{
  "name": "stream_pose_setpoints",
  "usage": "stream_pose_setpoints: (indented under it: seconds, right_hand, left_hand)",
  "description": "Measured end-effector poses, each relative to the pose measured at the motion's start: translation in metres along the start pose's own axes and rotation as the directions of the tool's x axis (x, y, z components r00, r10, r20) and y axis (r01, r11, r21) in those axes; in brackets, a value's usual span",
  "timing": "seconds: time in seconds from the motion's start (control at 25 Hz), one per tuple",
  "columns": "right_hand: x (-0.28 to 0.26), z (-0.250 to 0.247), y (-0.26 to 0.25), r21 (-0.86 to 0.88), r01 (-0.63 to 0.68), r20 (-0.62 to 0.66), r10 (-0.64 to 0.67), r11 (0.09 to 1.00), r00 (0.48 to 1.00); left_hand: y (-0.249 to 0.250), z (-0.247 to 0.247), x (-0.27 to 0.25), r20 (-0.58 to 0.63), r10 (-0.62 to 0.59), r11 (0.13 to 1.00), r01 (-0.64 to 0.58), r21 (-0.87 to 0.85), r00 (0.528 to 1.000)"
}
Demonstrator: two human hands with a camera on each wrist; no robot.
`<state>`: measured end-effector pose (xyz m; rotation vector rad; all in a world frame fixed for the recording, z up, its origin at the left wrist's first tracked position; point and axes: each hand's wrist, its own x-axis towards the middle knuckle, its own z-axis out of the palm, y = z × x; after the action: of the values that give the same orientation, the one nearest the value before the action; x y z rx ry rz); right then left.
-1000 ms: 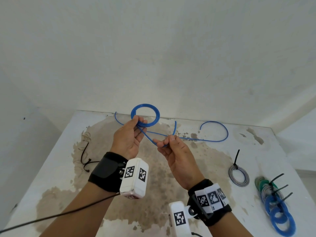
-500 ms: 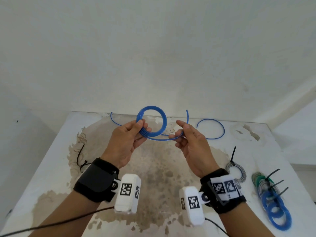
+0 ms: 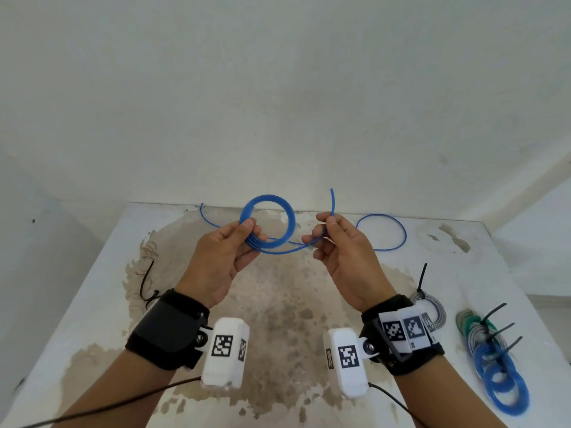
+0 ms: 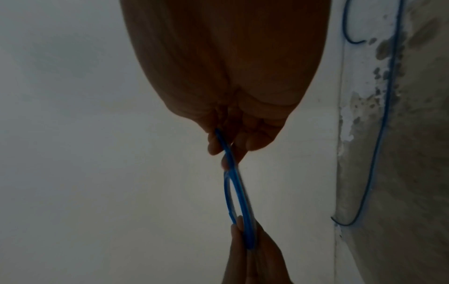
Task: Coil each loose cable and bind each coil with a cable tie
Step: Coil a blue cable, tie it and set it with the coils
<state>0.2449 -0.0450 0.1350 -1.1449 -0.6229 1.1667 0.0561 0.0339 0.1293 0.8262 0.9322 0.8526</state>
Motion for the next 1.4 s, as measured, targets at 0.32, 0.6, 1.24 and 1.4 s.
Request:
stream_pose_setpoints:
  seconds: [0.32,0.6,1.24,1.4]
  right_hand:
    - [-0.027,0.009,0.021,0.047,-0.093,0.107,0.088,0.995,0.990]
    - [0.002,-0.012,-0.005,-0.152,0.020,-0.119,-0.039,0.988,0.992]
    - [0.002,-0.002,-0.005,0.113,-0.077,0.049,0.072,0.991,0.996]
    - [-0.014,0.011,0.004,0.262,-0.113,0.173,0.068,0.958,0.983]
  left_hand:
    - [0.011,-0.003,0.016,-0.152,-0.020,0.973,-0.016,-0.229,0.988]
    - [0.003,0.003,-0.004,0.143,-0.018,0.977,-0.013,0.212,0.989]
    - [0.003,-0.005,0.005,0.063,-0.062,0.998,0.064,-0.017,0.996]
    - [0.000,-0.004,0.018,-0.054,-0.075,0.965,0.059,-0.256,0.996]
